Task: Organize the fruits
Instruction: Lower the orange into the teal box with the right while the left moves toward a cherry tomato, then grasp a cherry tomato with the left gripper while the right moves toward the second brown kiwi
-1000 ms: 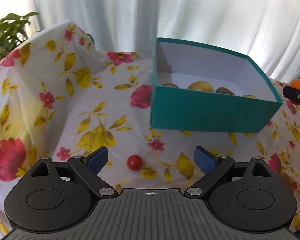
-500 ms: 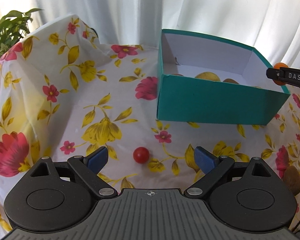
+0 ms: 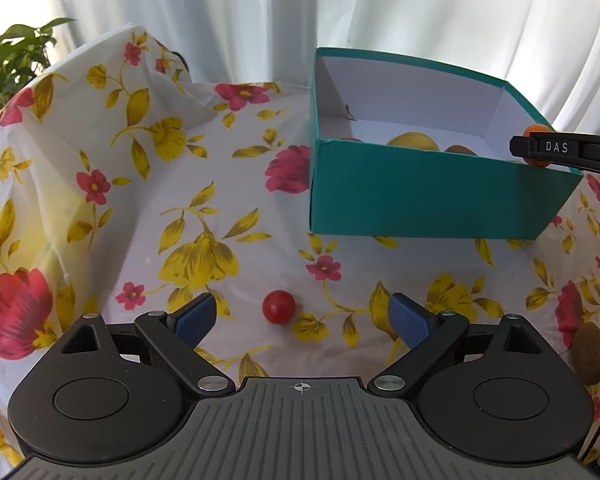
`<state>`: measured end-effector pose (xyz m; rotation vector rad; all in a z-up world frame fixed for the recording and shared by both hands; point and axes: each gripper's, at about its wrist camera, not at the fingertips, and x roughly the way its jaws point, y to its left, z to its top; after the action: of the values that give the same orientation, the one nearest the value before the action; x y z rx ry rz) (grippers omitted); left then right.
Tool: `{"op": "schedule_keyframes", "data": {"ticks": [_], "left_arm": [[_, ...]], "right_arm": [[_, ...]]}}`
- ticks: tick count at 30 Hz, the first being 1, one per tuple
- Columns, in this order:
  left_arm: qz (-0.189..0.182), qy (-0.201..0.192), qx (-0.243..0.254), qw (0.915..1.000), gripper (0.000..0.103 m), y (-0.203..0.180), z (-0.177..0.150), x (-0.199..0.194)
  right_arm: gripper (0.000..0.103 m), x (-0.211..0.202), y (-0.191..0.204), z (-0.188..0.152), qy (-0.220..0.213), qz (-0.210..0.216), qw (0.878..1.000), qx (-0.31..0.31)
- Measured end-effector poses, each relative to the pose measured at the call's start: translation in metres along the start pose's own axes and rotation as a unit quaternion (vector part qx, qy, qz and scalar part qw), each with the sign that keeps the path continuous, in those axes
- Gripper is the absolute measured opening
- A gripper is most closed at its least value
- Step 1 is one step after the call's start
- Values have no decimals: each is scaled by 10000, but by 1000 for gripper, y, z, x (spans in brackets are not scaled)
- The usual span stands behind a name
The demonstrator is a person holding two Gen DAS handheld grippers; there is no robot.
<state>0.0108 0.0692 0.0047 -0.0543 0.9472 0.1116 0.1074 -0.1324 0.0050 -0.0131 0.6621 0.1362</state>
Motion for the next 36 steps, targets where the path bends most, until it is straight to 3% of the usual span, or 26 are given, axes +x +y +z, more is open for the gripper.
{"op": "schedule_keyframes", "data": {"ticks": [17, 21, 26, 31, 36], "left_arm": [[-70, 55, 76, 9999, 96, -3, -3, 2], [-197, 0, 231, 9995, 96, -8, -6, -2], [-386, -99, 515, 9979, 96, -19, -11, -9], [-719, -123, 950, 9928, 96, -39, -22, -13], [-1084, -149, 1302, 9854, 96, -53, -39, -17]], "right_arm": [[40, 8, 7, -2, 119, 59, 9998, -165], [63, 0, 13, -1, -66, 287, 9994, -163], [68, -32, 12, 6, -517, 255, 9983, -116], [87, -87, 4, 2, -1038, 191, 9944, 17], [92, -134, -20, -14, -1327, -39, 9910, 137]]}}
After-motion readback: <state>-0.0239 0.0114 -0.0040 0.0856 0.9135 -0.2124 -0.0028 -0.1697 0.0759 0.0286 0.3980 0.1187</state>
